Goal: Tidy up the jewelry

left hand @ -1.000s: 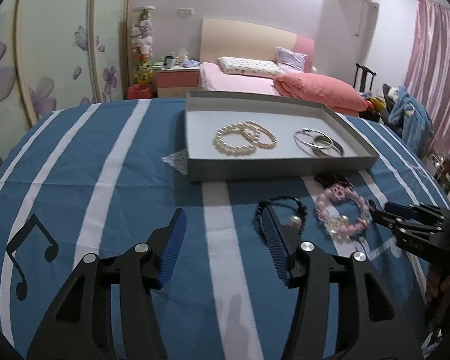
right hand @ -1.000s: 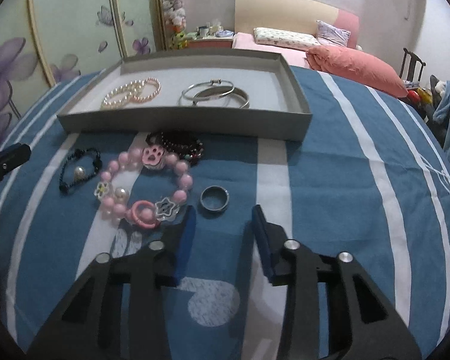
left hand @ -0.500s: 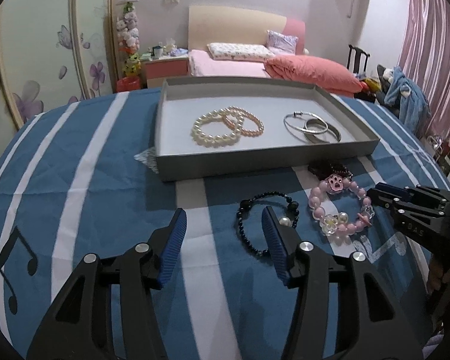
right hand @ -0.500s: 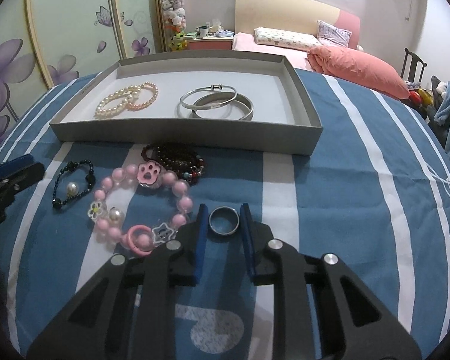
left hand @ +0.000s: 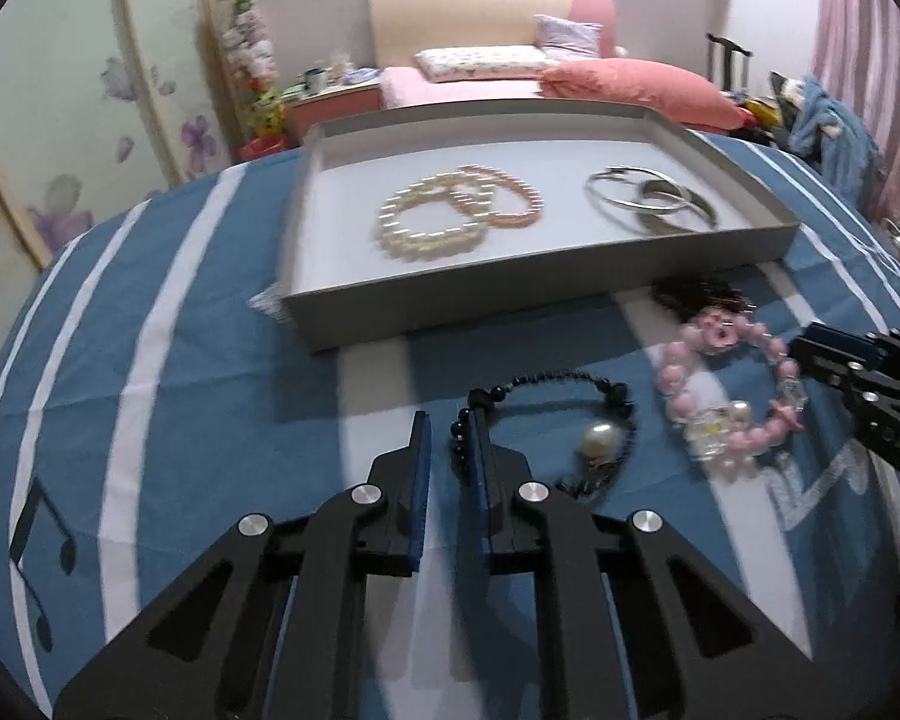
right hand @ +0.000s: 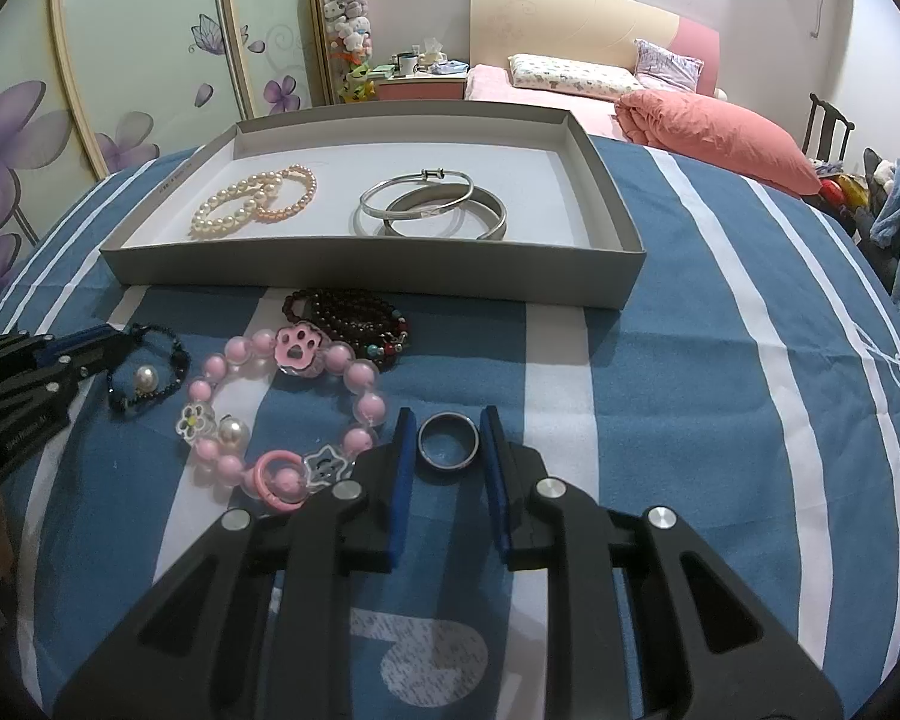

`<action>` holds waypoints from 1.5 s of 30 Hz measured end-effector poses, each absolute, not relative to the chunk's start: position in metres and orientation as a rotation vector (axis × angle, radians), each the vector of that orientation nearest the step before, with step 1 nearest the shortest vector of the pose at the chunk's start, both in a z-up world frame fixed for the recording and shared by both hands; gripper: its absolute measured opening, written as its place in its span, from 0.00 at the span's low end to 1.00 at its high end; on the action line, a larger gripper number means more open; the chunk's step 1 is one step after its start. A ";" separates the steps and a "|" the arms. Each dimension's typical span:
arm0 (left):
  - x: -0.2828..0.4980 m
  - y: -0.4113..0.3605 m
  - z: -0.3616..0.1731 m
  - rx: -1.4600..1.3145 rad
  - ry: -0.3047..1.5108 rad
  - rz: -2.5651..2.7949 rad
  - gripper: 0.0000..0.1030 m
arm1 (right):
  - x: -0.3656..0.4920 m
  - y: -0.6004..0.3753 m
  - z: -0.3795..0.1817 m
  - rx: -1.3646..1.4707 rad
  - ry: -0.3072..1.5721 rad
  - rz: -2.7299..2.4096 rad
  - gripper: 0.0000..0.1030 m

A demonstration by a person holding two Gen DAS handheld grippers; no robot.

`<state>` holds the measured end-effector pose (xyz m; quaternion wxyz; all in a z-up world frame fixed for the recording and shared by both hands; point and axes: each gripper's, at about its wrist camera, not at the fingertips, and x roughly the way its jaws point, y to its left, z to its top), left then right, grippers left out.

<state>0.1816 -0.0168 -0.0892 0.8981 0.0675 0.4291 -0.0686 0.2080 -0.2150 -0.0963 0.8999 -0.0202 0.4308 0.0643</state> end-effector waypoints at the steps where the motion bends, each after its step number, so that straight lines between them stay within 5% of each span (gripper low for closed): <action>1: 0.180 -0.011 -0.089 0.139 0.890 -0.126 0.13 | 0.208 -0.215 -0.096 -0.041 0.892 0.134 0.22; 25: 0.172 -0.003 -0.089 0.165 0.879 -0.113 0.15 | 0.209 -0.216 -0.096 -0.041 0.892 0.133 0.22; 29: 0.171 -0.005 -0.089 0.178 0.880 -0.123 0.06 | 0.209 -0.216 -0.096 -0.040 0.890 0.130 0.21; 45: 0.160 -0.010 -0.047 0.037 0.725 -0.257 0.06 | 0.194 -0.228 -0.073 0.070 0.763 0.123 0.21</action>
